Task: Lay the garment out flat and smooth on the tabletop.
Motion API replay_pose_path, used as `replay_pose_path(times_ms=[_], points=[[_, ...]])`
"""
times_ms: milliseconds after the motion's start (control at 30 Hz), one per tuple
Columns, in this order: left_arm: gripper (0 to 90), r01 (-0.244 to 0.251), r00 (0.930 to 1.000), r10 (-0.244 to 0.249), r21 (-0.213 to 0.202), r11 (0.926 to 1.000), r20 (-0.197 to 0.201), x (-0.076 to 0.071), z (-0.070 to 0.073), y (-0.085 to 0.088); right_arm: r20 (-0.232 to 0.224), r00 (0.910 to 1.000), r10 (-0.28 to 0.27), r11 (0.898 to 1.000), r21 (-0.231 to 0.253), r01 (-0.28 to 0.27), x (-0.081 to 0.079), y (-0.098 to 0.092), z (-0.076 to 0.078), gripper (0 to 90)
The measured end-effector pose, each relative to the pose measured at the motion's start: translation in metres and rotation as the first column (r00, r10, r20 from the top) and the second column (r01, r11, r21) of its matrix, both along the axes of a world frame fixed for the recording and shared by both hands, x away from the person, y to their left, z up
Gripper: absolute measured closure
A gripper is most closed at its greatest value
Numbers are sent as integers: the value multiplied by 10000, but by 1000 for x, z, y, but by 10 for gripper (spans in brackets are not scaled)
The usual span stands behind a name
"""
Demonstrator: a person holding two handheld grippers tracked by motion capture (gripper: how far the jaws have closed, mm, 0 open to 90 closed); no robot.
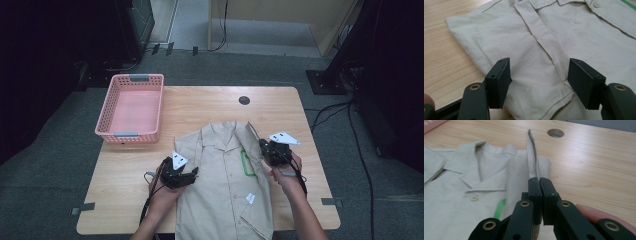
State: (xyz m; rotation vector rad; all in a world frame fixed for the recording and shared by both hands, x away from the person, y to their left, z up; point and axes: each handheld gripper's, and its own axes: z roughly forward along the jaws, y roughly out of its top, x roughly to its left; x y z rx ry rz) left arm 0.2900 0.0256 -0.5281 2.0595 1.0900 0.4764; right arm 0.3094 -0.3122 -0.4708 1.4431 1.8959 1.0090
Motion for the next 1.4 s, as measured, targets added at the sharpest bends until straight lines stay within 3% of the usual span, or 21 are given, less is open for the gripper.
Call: replay_pose_path(times_ms=[133,367,633,867,1067,1100,1200,1233,1267,1300,1333,1400], points=[[356,0,10000,0,0,10000,-1,0,0,0,-141,9991,-405,9985,361,410,2,-19,-5,886],[357,0,10000,0,0,10000,-1,0,0,0,-415,9923,-1167,9912,578,1190,2,-49,-14,885],[356,-5,10000,5,19,10000,15,0,0,0,-649,9730,-2216,9712,749,2262,-6,-82,-26,883],[357,-20,10000,20,37,10000,12,0,0,0,-1018,9437,-3149,9451,576,3216,-13,-108,-37,882],[357,-25,10000,25,44,10000,16,0,0,0,-1369,9303,-3404,9354,517,3499,-17,-117,-47,859],[357,-26,10000,26,44,10000,15,0,0,0,-1376,9218,-3623,9277,419,3709,-17,-119,-48,856],[357,-18,10000,18,49,10000,20,0,0,0,-1243,8820,-4545,8855,449,4626,-18,-126,-46,746],[357,-29,10000,29,46,10000,21,0,0,-1,-1044,8810,-4615,8816,568,4686,-18,-126,-43,704],[357,-16,10000,16,55,10000,24,0,0,-1,-828,8895,-4494,8880,673,4549,-17,-123,-39,677],[357,-18,10000,18,67,10000,21,0,0,0,-586,9054,-4205,9028,717,4240,-16,-118,-34,650],[357,-20,10000,20,52,10000,23,0,0,-1,-334,9296,-3670,9269,710,3685,-14,-110,-30,616],[357,-20,10000,20,51,10000,22,0,0,-1,-257,9579,-2860,9560,607,2870,-9,-95,-25,564]])
